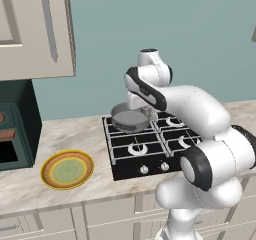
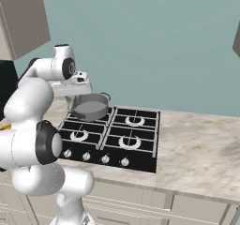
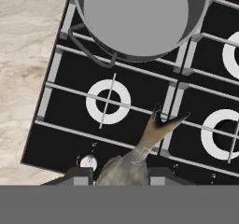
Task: Retrieve the frozen meat and place it in the pot on a burner. Then turn the burner on.
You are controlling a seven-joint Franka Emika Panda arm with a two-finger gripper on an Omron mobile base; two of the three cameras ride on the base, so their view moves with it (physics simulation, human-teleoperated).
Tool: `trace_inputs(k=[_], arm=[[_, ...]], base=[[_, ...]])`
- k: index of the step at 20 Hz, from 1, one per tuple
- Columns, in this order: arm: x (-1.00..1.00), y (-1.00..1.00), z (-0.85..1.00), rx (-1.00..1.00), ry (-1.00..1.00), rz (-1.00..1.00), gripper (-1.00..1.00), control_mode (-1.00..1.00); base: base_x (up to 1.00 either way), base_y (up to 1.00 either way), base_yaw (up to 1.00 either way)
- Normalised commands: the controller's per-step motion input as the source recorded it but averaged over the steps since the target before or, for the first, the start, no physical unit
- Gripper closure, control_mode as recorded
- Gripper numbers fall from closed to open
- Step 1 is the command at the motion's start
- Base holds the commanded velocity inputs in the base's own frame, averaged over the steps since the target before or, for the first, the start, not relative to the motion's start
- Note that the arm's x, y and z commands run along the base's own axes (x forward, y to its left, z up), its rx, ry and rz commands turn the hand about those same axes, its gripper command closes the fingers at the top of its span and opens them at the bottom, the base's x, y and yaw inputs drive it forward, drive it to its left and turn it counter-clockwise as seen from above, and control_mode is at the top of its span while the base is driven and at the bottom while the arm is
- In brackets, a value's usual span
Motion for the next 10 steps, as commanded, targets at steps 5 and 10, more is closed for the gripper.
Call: trace_inputs(k=[5,10], arm=[[0.48,0.00,0.00,0.01,0.02,0.00,1.00,-1.00],[0.65,0.00,-0.13,0.00,0.00,-0.03,1.00,-1.00]], base=[[0.00,0.00,0.00],[0.00,0.00,0.00]])
